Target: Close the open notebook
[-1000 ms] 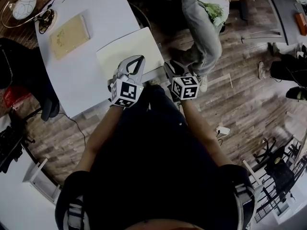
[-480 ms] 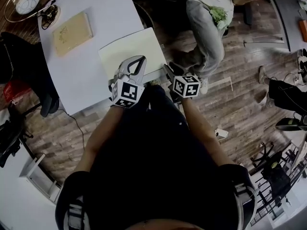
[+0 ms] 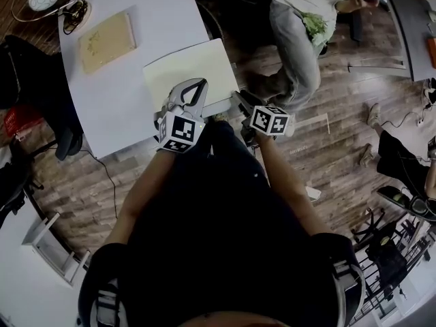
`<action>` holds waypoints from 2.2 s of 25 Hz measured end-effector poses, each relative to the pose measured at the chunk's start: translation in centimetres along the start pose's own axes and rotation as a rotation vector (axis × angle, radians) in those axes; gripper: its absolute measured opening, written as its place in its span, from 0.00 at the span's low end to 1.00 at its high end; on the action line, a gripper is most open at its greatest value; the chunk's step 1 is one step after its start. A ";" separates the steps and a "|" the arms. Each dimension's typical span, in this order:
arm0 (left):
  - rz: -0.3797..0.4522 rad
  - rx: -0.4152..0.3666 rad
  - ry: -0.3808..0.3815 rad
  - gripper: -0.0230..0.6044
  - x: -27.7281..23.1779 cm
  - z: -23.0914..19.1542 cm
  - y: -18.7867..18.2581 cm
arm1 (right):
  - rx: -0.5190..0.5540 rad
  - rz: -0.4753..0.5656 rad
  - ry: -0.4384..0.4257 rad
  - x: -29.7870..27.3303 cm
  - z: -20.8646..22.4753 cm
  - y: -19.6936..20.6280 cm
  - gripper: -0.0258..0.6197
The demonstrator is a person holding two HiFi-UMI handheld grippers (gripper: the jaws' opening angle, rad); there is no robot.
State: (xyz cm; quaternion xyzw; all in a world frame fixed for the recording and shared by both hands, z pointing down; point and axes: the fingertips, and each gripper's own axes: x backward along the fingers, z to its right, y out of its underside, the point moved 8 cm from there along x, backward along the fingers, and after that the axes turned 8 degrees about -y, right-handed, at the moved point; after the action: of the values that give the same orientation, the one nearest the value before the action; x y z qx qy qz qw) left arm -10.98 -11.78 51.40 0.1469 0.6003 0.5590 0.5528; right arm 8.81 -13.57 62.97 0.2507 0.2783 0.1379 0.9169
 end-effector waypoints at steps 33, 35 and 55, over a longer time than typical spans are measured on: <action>0.037 0.027 -0.083 0.03 2.4 -0.8 -0.1 | 0.135 0.026 0.116 1.5 -4.7 -3.2 0.13; 0.044 0.028 -0.092 0.03 2.6 -1.0 -0.2 | 0.171 0.034 0.123 1.5 -5.3 -3.8 0.12; 0.074 0.070 -0.215 0.03 6.0 -2.2 0.1 | 0.396 0.054 0.161 1.5 -9.3 -6.2 0.10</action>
State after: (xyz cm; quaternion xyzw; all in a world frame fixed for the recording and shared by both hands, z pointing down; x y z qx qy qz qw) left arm -14.89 -8.12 47.99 0.2472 0.5510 0.5387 0.5874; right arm 5.33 -14.61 52.34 0.4214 0.3654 0.1244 0.8206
